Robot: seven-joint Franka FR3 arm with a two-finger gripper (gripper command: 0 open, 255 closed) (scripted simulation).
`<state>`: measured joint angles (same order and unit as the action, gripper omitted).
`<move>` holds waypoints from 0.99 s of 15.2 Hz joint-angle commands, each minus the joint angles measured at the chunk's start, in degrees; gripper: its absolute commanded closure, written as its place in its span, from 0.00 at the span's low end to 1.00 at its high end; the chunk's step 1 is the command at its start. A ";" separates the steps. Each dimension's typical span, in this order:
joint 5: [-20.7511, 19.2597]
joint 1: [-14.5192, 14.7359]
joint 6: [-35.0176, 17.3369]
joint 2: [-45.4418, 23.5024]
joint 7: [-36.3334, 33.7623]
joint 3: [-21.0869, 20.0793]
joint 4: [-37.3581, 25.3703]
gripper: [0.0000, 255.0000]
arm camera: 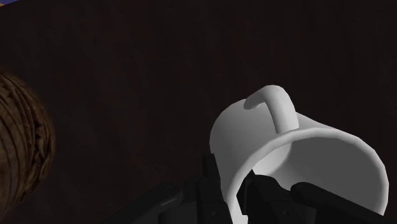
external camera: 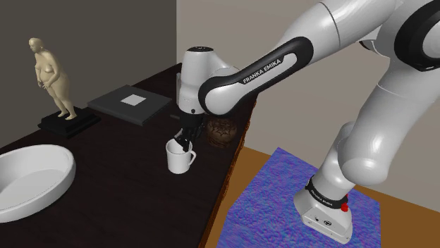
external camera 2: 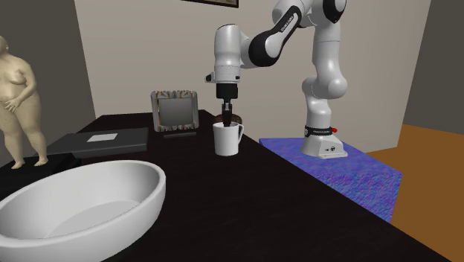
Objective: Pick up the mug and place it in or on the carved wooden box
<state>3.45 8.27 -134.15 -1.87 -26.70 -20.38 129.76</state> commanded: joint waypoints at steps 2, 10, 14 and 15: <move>0.01 0.02 -0.03 -0.04 0.00 -0.02 0.00 1.00; 1.29 -0.13 6.12 3.54 0.71 0.10 -2.74 1.00; 1.74 -0.18 9.21 5.03 0.94 0.22 -4.40 1.00; 1.83 -0.20 9.98 5.37 0.98 0.25 -4.85 1.00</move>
<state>5.21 8.06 -125.03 3.18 -25.69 -20.13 125.46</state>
